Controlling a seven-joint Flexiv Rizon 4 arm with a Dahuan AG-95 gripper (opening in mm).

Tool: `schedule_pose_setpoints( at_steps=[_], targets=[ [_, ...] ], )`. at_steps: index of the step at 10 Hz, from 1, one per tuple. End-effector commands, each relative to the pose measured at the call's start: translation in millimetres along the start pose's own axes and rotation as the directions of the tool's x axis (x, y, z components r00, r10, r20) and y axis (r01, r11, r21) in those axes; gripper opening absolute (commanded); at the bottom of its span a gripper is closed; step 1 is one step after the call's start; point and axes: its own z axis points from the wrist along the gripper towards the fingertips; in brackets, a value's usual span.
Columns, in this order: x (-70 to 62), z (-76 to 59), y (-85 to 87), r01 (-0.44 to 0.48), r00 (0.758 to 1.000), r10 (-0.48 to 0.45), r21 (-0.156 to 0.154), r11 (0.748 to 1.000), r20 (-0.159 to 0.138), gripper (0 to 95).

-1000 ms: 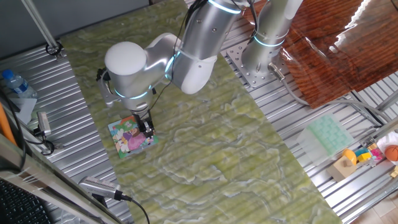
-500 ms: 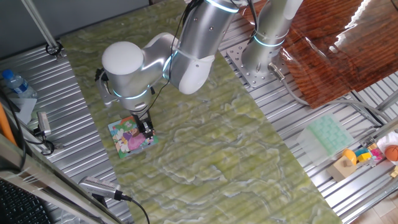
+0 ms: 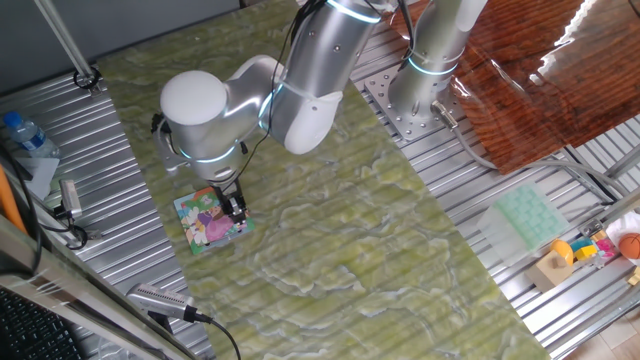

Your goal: Assemble one piece of a puzzle

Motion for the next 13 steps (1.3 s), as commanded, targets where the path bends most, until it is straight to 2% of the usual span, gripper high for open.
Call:
schedule_pose_setpoints(
  at_steps=[1, 6, 9, 13],
  targets=[
    [0.1, 1.0, 0.2, 0.002, 1.0, -0.002, -0.001, 1.0, -0.004, 0.0],
    [0.2, 1.2, 0.3, 0.001, 1.0, -0.001, -0.002, 1.0, -0.016, 0.0],
    [0.2, 1.1, 0.3, 0.003, 0.999, -0.003, -0.005, 1.0, -0.037, 0.0],
    [0.2, 0.9, 0.3, 0.006, 0.999, -0.006, -0.012, 1.0, -0.051, 0.0]
  ],
)
